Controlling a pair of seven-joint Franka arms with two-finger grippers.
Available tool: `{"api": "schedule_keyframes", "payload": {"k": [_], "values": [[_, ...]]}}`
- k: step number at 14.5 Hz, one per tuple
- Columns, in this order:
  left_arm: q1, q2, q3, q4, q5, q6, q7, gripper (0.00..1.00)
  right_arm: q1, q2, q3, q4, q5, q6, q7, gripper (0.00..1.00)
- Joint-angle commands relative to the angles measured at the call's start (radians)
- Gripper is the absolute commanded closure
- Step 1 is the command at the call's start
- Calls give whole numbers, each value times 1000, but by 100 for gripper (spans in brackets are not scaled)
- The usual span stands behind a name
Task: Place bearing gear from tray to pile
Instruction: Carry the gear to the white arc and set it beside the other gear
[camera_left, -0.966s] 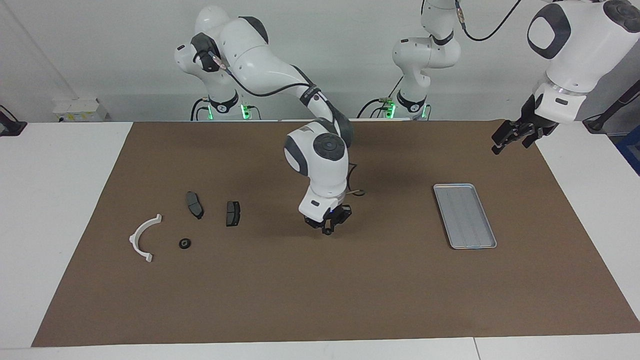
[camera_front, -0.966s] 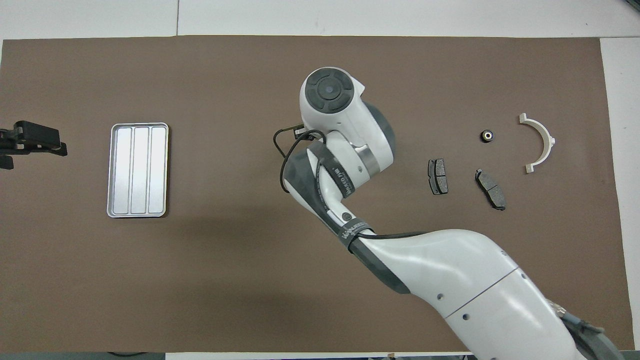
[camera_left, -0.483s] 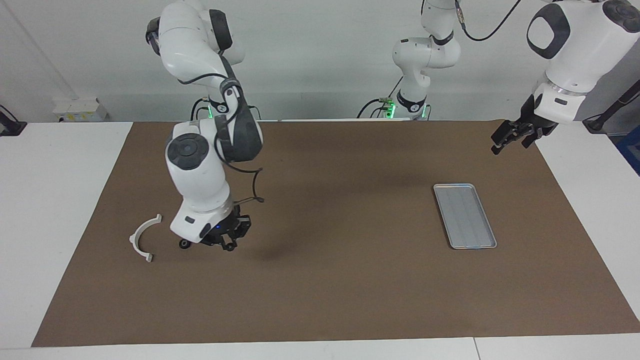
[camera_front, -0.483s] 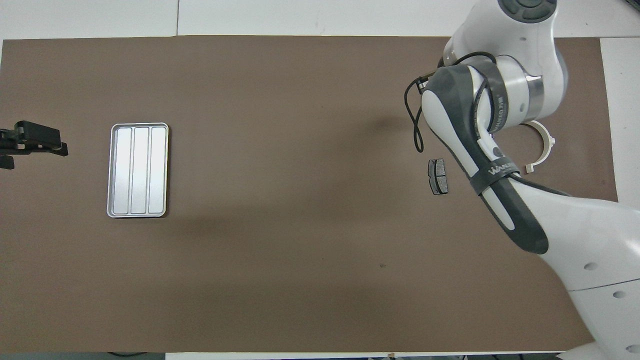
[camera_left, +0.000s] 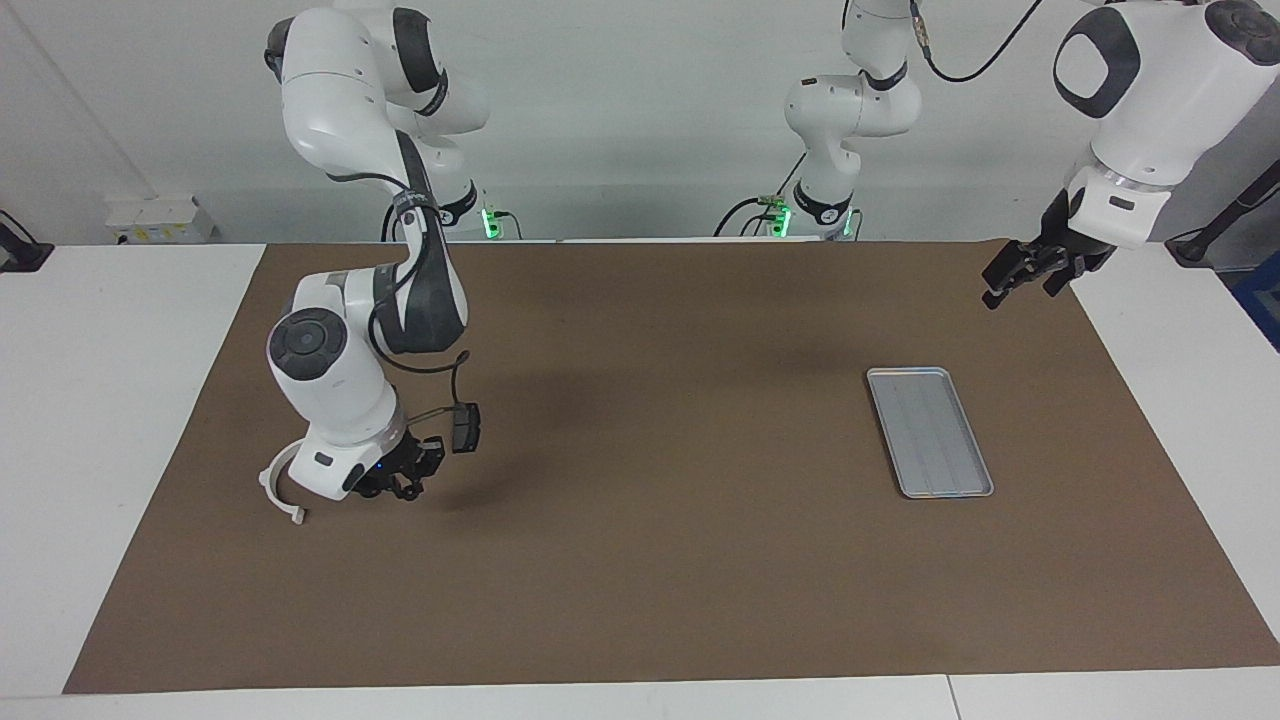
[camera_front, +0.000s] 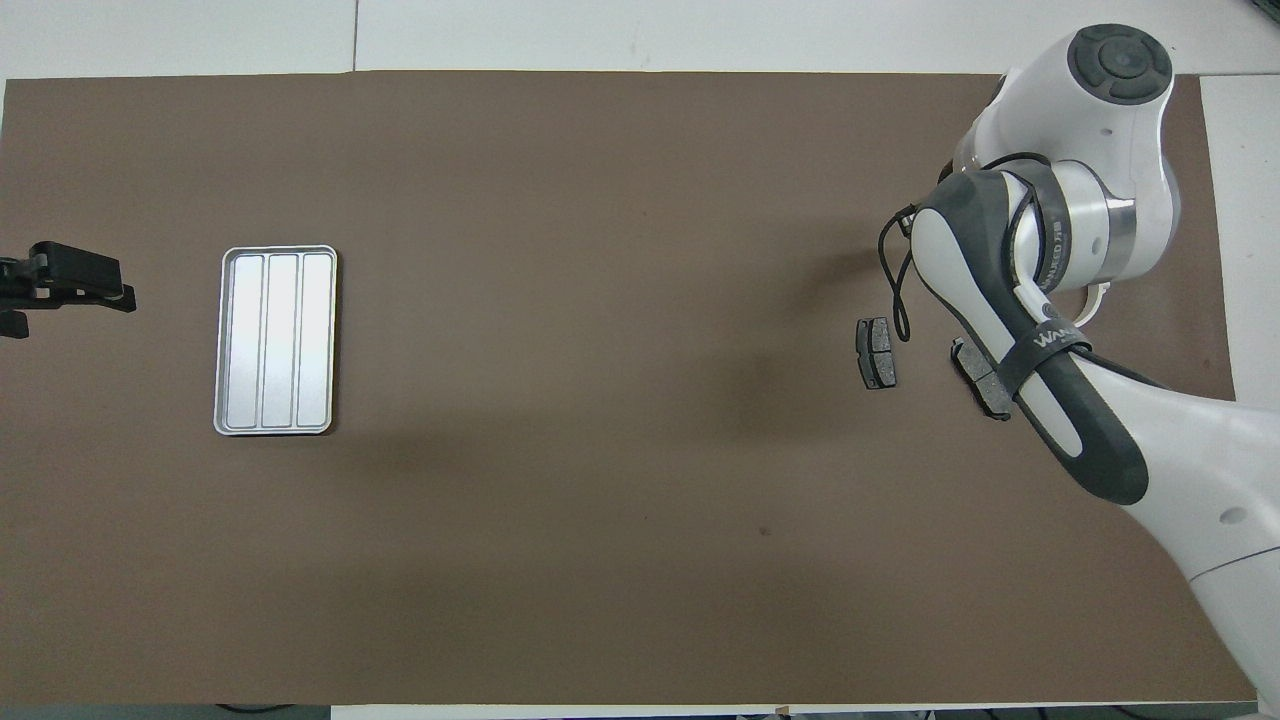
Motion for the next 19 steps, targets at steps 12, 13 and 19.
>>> {"api": "schedule_keyframes", "payload": {"k": [12, 13, 19], "values": [[11, -29, -10, -32, -13, 7, 3, 0, -46, -59, 14, -239, 2, 219, -48, 100], [11, -29, -10, -32, -13, 7, 3, 0, -46, -57, 14, -242, 2, 219, -48, 100], [11, -29, -10, -32, -13, 7, 3, 0, -32, -71, 15, -282, 4, 218, -21, 100]]}}
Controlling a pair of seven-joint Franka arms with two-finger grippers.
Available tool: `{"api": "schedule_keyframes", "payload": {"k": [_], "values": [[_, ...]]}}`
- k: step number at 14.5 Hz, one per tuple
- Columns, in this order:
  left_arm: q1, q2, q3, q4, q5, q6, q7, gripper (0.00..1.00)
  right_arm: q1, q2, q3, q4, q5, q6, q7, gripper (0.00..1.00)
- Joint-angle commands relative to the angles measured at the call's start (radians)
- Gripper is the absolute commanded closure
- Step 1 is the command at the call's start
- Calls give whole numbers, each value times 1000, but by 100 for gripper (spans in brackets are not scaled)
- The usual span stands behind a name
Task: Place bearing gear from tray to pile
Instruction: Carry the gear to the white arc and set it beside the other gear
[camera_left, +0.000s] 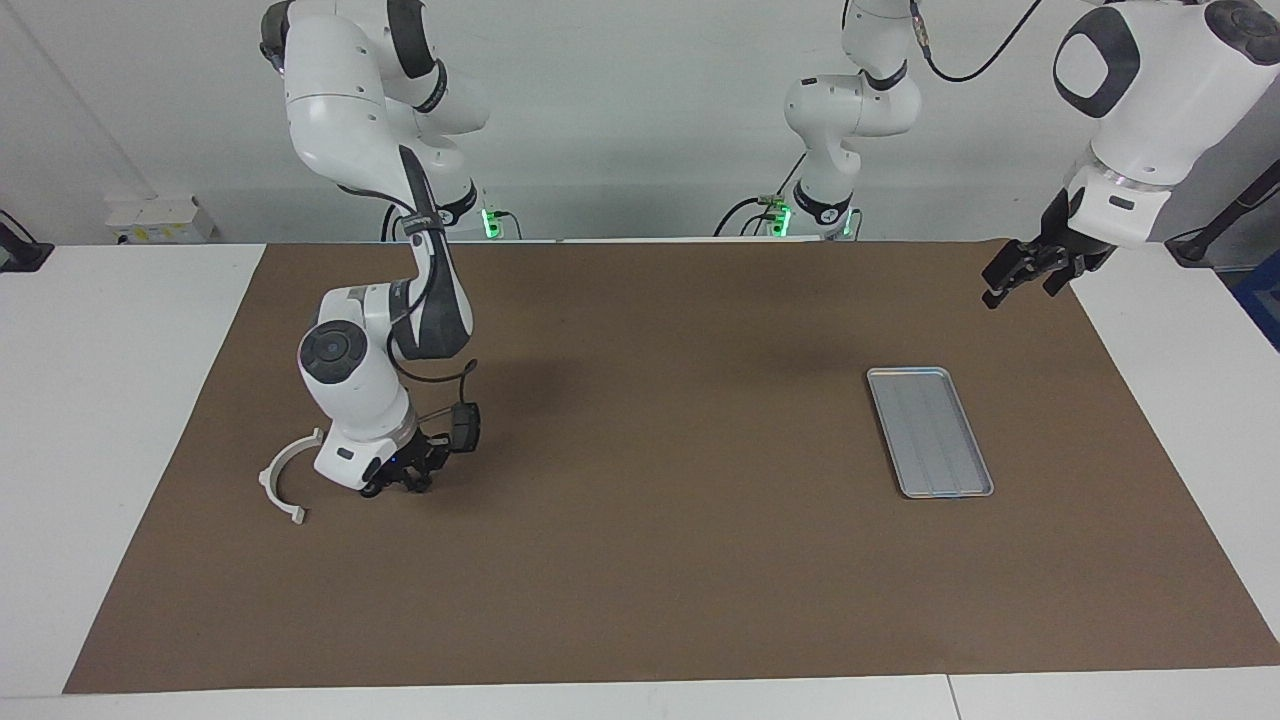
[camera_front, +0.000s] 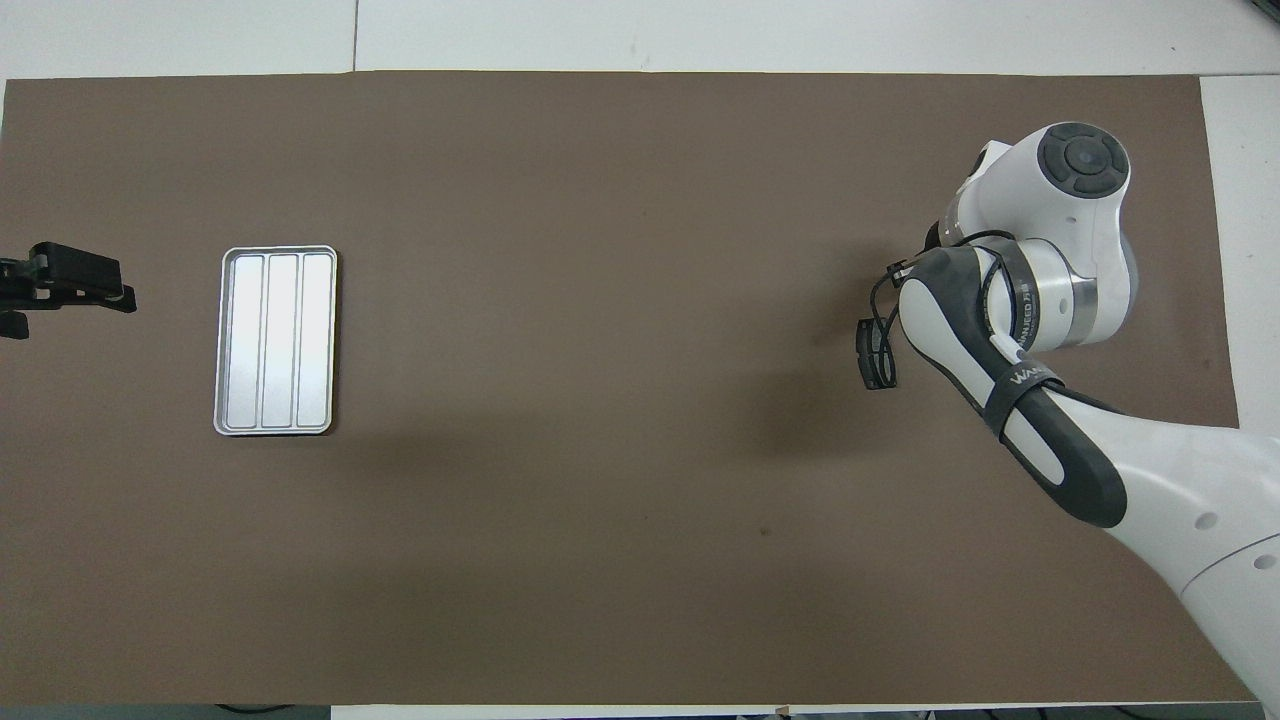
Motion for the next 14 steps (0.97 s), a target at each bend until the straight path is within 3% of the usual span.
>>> {"api": "schedule_keyframes", "payload": {"k": [1, 4, 5, 6, 9, 14], "values": [[11, -29, -10, -32, -12, 7, 3, 0, -7, -38, 11, -58, 4, 25, -1, 100], [11, -29, -10, -32, -12, 7, 3, 0, -7, -38, 11, -58, 4, 27, 1, 100], [11, -30, -10, -32, -12, 7, 3, 0, -7, -38, 11, -56, 2, 25, 7, 58], [11, -29, -10, -32, -12, 7, 3, 0, -6, -38, 11, -55, 2, 24, 11, 1], [11, -29, -10, -32, -12, 7, 3, 0, 14, -37, 9, -40, -2, 19, 72, 0], [11, -29, -10, -32, -12, 5, 3, 0, 16, -34, 12, 89, -5, -8, 70, 0]]}}
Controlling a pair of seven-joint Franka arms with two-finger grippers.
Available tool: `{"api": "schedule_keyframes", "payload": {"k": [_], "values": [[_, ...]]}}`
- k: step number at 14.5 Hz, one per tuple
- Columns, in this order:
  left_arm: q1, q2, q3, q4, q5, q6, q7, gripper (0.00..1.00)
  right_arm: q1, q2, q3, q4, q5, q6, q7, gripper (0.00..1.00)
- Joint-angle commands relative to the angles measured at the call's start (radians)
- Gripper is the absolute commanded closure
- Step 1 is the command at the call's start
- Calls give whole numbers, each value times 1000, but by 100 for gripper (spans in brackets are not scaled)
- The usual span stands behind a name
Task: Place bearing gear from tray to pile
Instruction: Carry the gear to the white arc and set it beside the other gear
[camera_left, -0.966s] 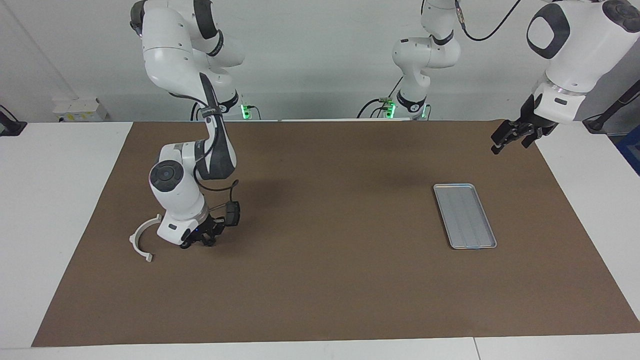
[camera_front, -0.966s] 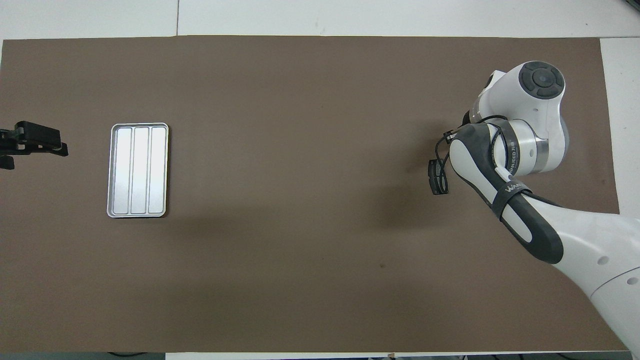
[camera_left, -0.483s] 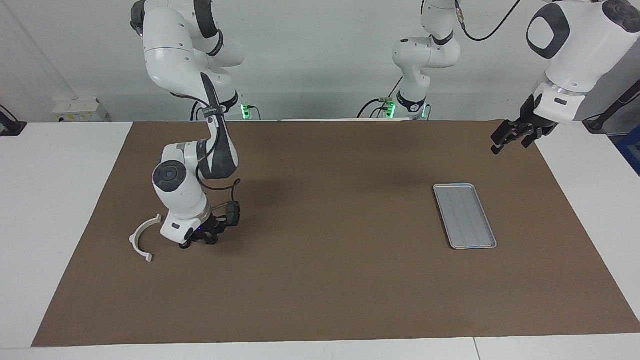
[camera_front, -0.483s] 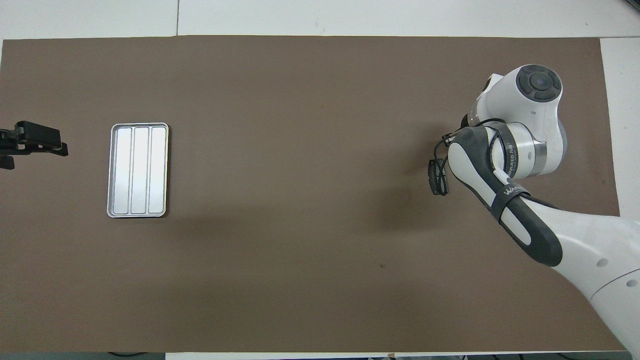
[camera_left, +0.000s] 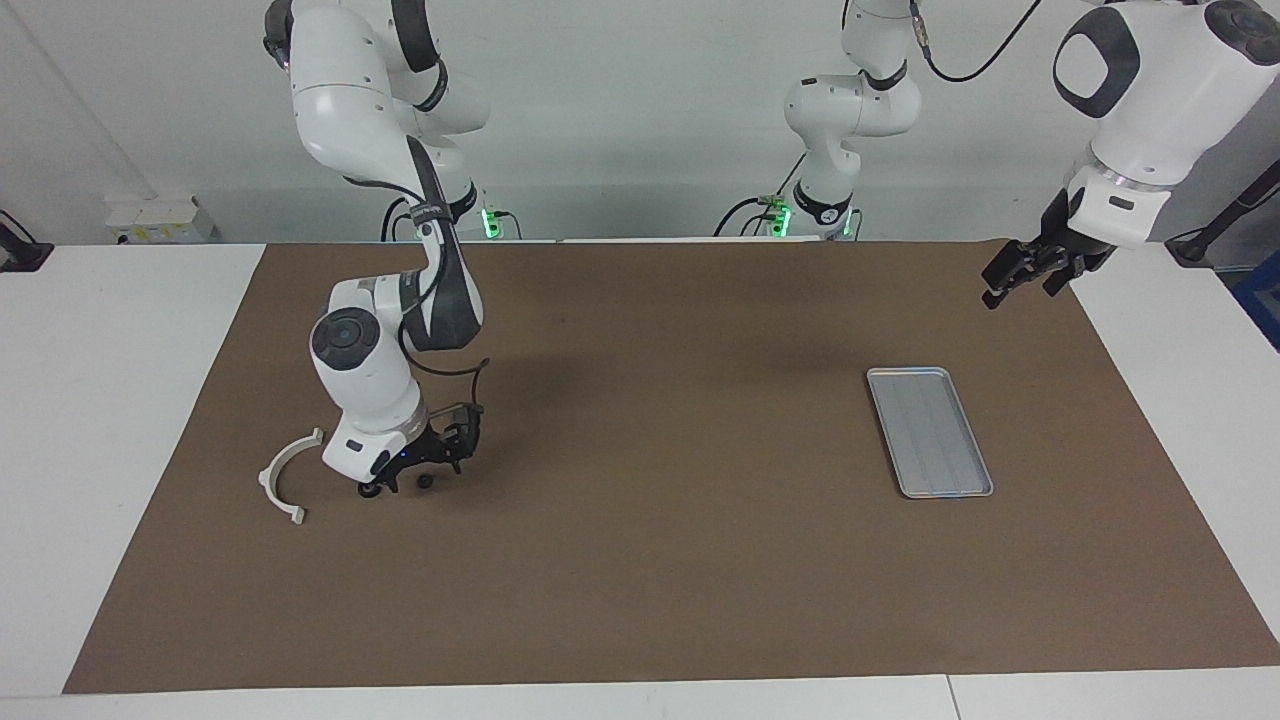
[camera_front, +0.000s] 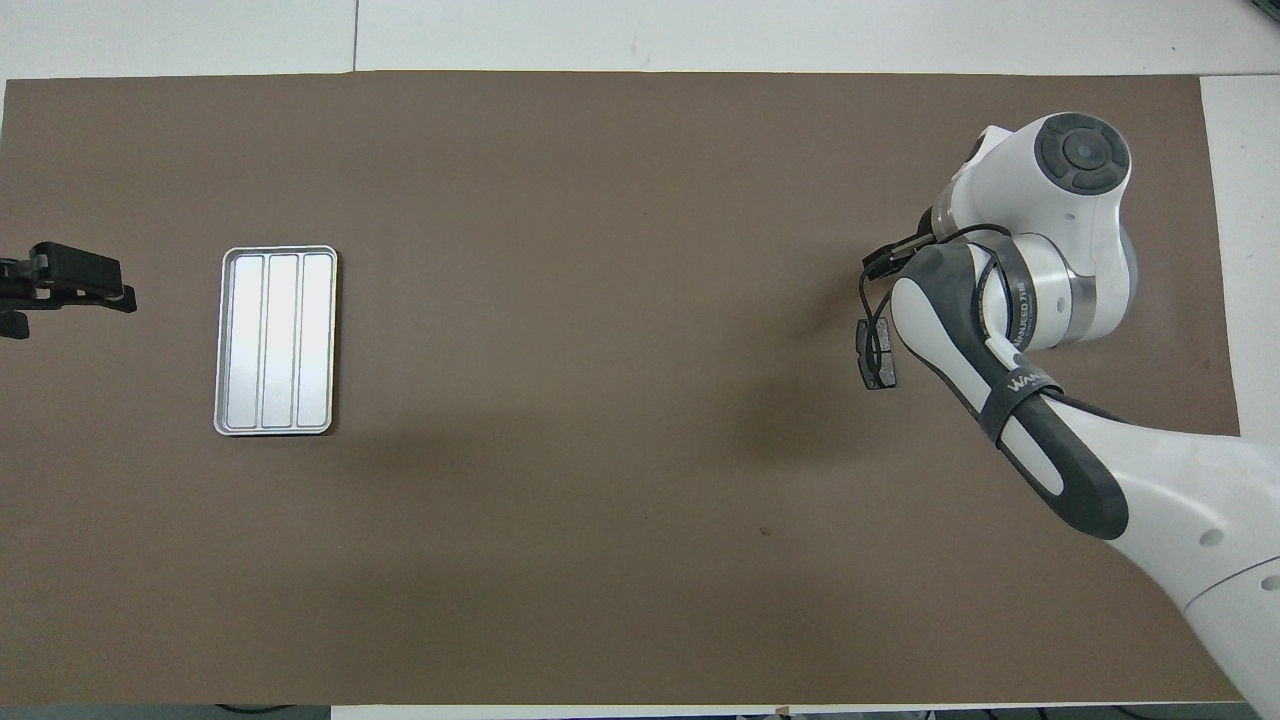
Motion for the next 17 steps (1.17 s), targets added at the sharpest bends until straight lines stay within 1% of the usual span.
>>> {"api": "schedule_keyframes", "payload": {"k": [1, 2, 4, 6, 8, 11, 13, 16, 17], "values": [[11, -30, -10, -32, -12, 8, 3, 0, 3, -5, 10, 73, 1, -48, 18, 0], [11, -29, -10, -32, -12, 5, 3, 0, 15, -7, 8, 93, 10, -76, 23, 0], [11, -29, -10, -32, -12, 5, 3, 0, 15, -22, 8, 145, 9, -169, 40, 0], [11, -30, -10, -32, -12, 5, 3, 0, 15, -53, 8, 206, 9, -281, 43, 0], [11, -30, -10, -32, -12, 5, 3, 0, 15, -106, 8, 232, 6, -364, 51, 0], [11, -30, -10, -32, -12, 5, 3, 0, 9, -224, 8, 211, 6, -482, 80, 0], [11, -30, -10, -32, -12, 5, 3, 0, -6, -278, 8, 199, 9, -545, 83, 0], [11, -30, -10, -32, -12, 5, 3, 0, -32, -347, 6, 131, 12, -559, 136, 0], [11, -30, -10, -32, -12, 5, 3, 0, -31, -385, 6, 89, 12, -570, 158, 0]]}}
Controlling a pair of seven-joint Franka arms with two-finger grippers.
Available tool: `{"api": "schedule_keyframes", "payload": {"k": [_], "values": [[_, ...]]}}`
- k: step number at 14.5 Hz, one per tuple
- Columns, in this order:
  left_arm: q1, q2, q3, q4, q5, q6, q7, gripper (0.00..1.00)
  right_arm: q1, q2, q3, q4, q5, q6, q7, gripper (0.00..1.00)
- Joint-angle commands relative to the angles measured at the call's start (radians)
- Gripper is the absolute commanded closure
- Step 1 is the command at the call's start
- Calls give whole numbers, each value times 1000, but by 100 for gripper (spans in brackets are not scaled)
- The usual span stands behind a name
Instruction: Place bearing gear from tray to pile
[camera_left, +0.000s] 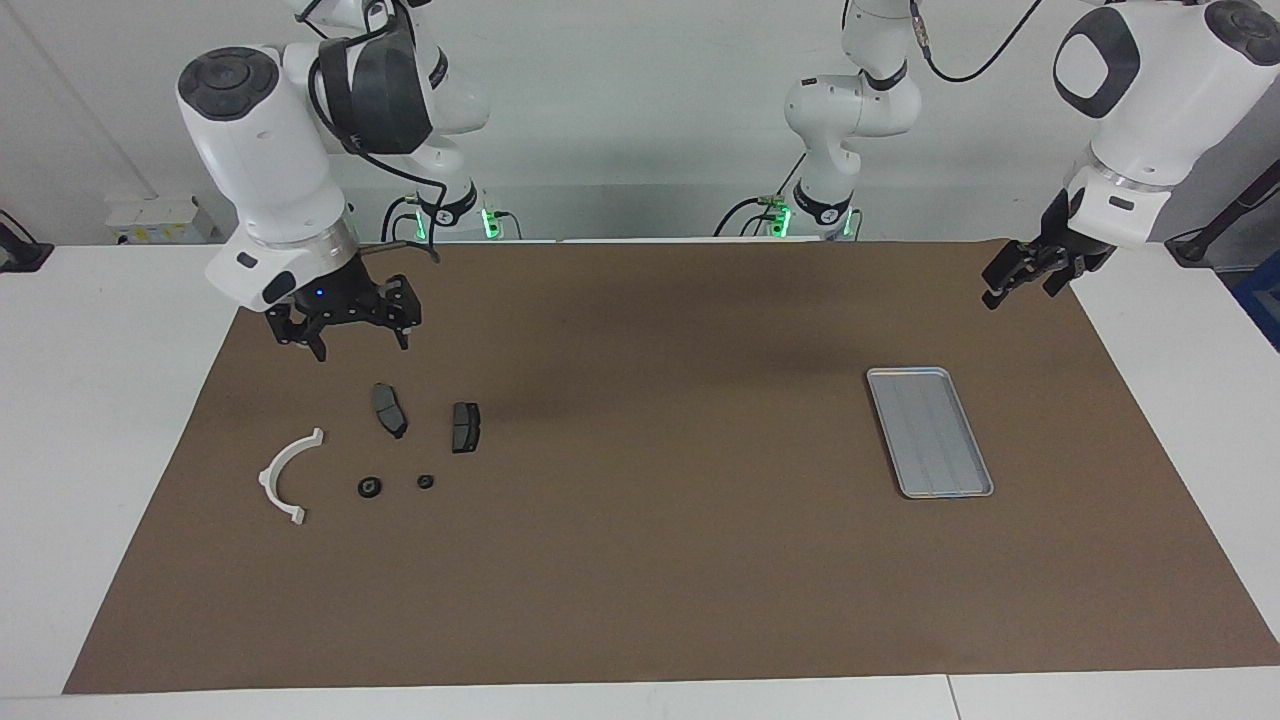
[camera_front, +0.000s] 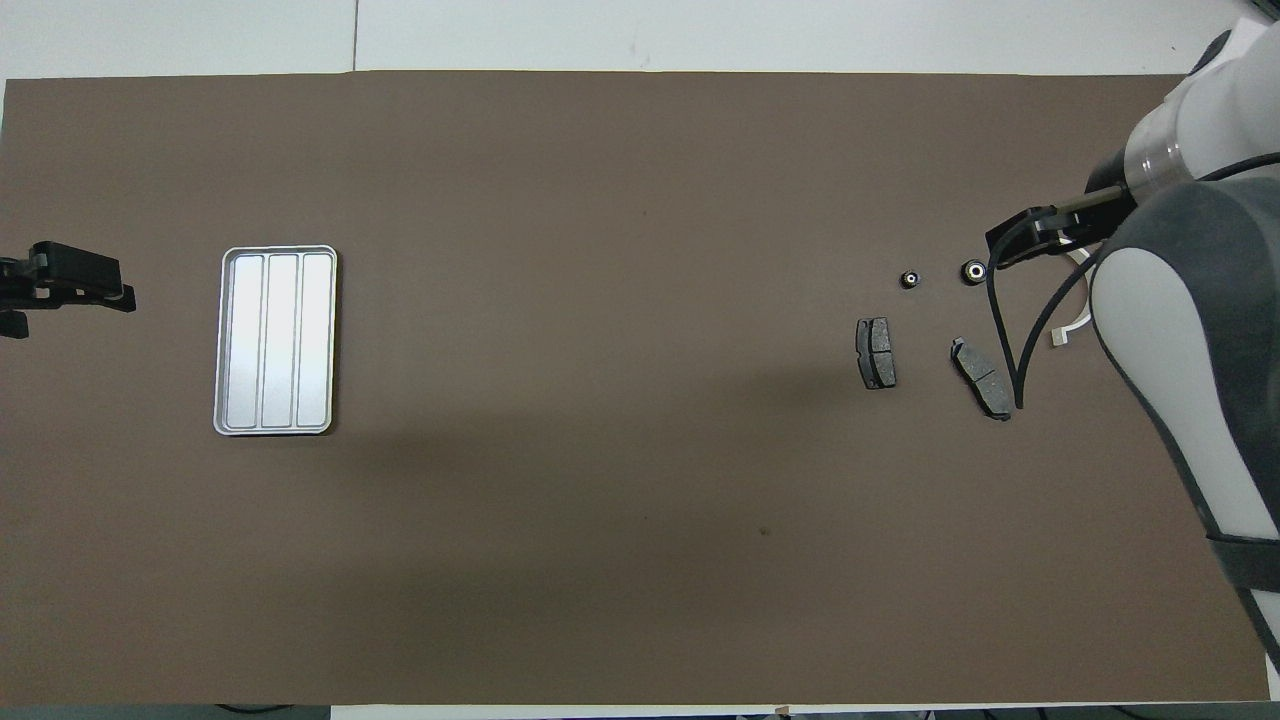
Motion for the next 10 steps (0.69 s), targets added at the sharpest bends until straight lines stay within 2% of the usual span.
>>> {"api": "schedule_keyframes", "payload": {"k": [1, 10], "values": [[11, -29, -10, -32, -12, 5, 3, 0, -19, -106, 8, -135, 10, 5, 73, 0], [11, -29, -10, -32, -12, 5, 3, 0, -22, -134, 4, -140, 9, 14, 73, 0]]}}
